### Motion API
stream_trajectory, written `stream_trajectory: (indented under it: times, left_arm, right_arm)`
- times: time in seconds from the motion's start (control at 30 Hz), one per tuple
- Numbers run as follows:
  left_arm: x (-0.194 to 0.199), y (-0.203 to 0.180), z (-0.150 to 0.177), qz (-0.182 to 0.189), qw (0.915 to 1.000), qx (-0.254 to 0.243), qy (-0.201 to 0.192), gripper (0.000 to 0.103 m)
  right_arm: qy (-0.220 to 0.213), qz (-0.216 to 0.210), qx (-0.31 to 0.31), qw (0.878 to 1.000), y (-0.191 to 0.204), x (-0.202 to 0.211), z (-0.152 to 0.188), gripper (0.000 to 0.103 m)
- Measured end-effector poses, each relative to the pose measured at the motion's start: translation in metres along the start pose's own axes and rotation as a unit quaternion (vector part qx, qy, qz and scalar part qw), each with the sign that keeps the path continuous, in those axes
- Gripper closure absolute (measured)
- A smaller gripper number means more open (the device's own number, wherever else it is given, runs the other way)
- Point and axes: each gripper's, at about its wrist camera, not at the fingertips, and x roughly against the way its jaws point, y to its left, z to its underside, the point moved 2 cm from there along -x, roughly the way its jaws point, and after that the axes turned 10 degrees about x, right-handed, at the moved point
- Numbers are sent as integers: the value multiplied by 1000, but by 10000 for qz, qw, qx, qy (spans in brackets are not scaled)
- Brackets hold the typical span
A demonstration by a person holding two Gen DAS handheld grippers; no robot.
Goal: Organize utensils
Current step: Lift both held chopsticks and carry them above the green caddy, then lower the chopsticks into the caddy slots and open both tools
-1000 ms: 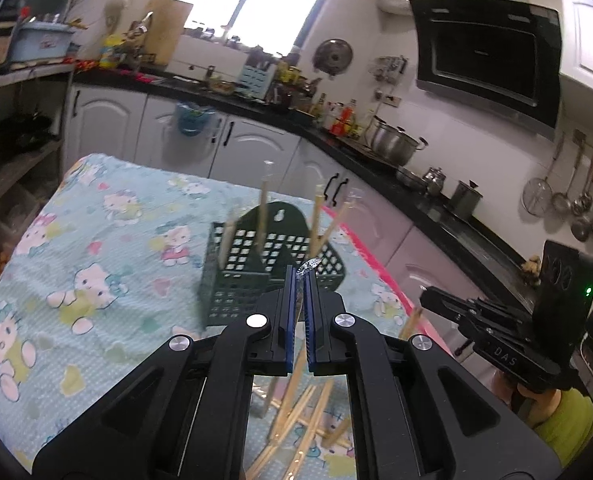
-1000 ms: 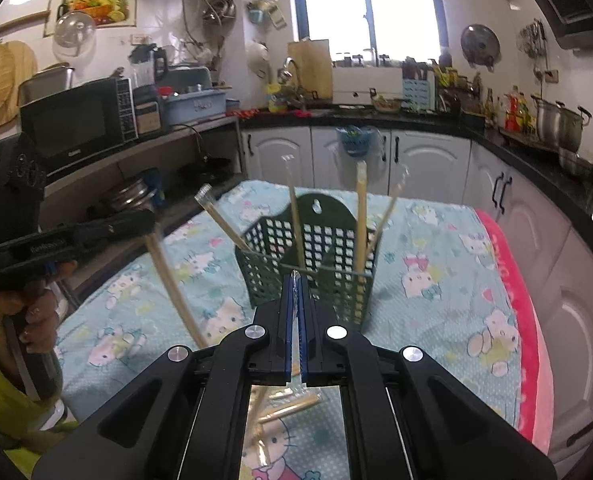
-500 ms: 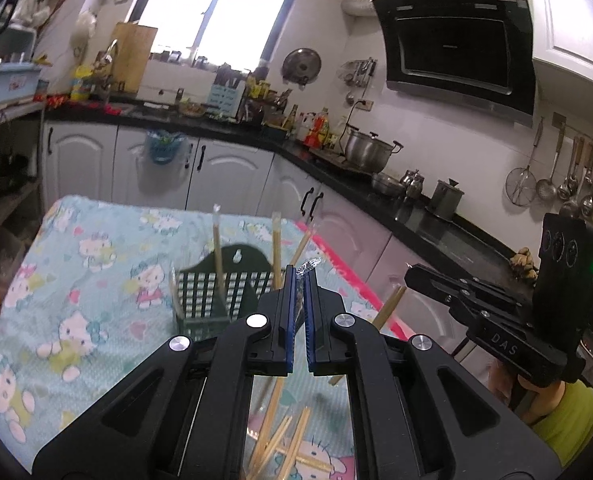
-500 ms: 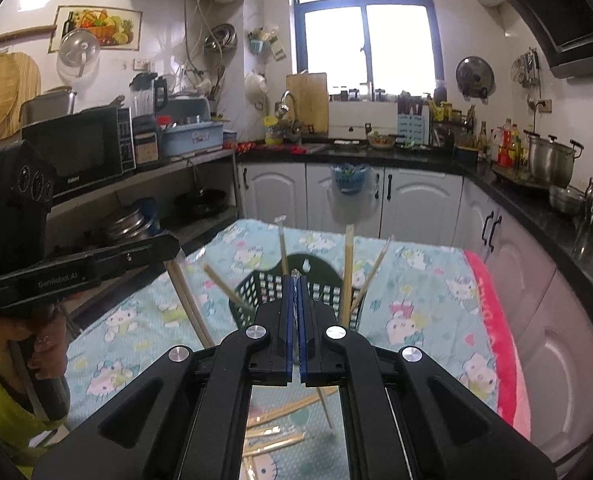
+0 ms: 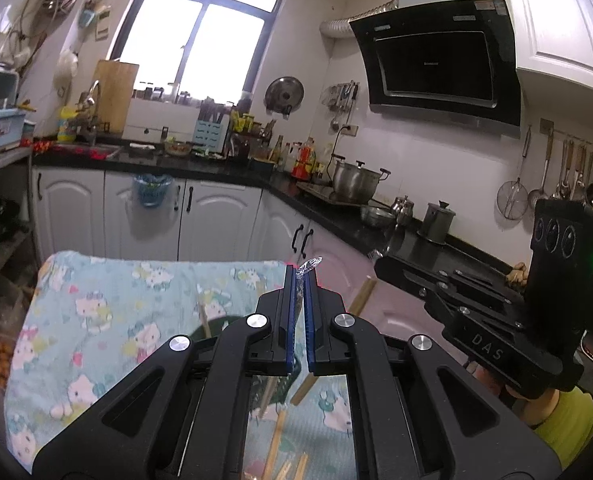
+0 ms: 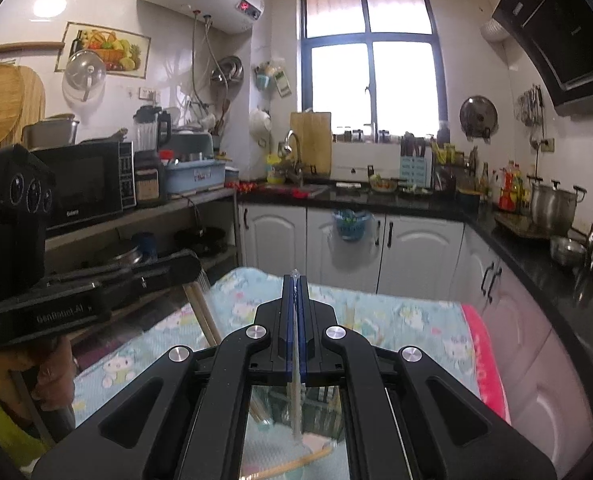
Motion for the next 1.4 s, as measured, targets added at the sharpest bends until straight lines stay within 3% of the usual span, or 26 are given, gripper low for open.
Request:
stream_trajectory:
  times: [0.43,0.63,0.83,1.4]
  left_arm:
    - [-32,11,-35,-172,9997,4,-182,101]
    - [-49,24,-40,-318,9993,98,-193,101]
    - [-67,36,-31,-387,9990,183,-143,101]
    - [-110,58,12,-662,9968,284,334,101]
  right_arm:
    - [-323,36,187,9993,-8,-25,-48,101]
    - [-364,205,354,9985,-10,-38,-52,101]
    - [-180,436,422,9980,-19,-58,-36,101]
    - [636,489,-185,9966,-45,-111,32,101]
